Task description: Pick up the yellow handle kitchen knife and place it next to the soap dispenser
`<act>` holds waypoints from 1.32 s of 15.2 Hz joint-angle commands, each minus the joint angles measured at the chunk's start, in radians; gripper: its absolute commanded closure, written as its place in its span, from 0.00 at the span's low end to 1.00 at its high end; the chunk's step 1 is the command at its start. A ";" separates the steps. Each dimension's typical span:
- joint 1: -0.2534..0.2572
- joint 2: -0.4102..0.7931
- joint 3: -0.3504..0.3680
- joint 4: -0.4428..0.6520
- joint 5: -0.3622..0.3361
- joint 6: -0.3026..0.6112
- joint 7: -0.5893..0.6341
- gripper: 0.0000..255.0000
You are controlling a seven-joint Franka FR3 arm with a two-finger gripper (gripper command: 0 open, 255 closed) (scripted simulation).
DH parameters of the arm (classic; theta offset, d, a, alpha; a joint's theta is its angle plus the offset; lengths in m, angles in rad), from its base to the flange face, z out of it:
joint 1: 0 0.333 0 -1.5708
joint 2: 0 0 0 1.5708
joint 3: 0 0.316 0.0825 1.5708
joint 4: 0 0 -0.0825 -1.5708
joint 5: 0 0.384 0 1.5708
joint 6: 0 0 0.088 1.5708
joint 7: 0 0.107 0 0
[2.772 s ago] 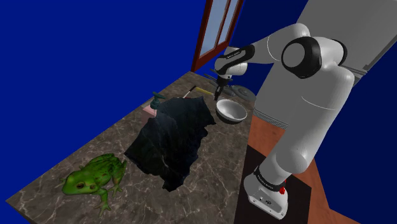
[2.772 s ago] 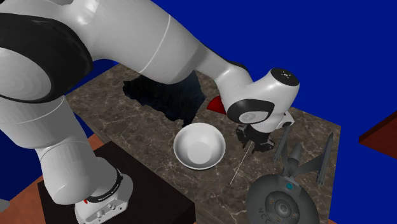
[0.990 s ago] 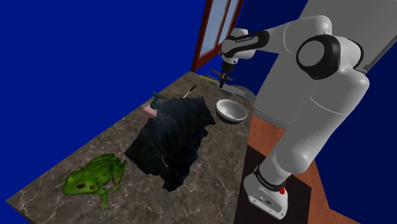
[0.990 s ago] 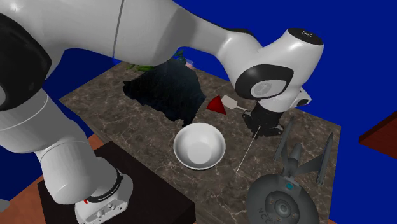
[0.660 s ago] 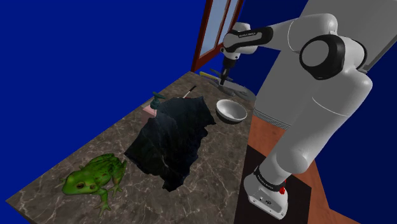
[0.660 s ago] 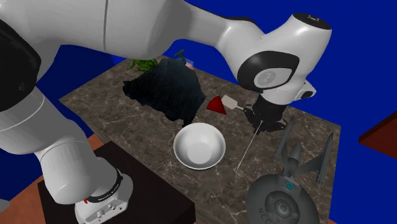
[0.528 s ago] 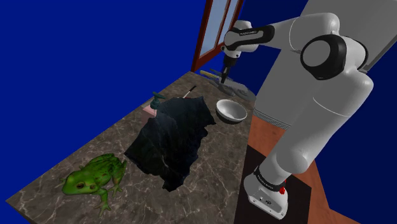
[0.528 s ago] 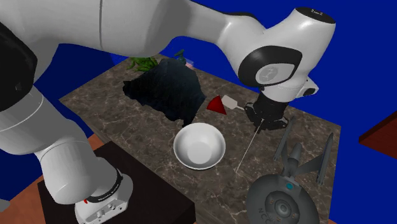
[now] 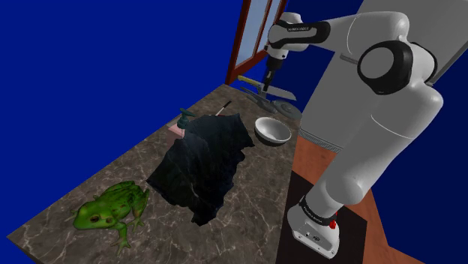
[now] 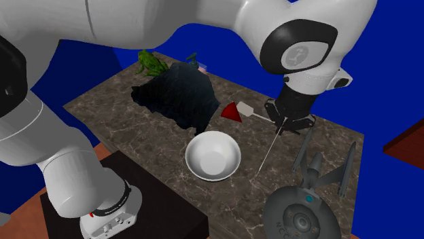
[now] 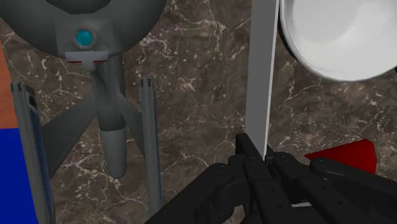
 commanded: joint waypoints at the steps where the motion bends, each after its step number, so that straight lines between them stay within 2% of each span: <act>1: 0.001 -0.001 0.001 0.027 0.000 -0.028 0.002 1.00; 16: 0.000 0.009 0.000 0.235 0.005 -0.228 -0.004 1.00; 20: 0.051 -0.096 0.057 0.125 -0.038 -0.214 0.110 1.00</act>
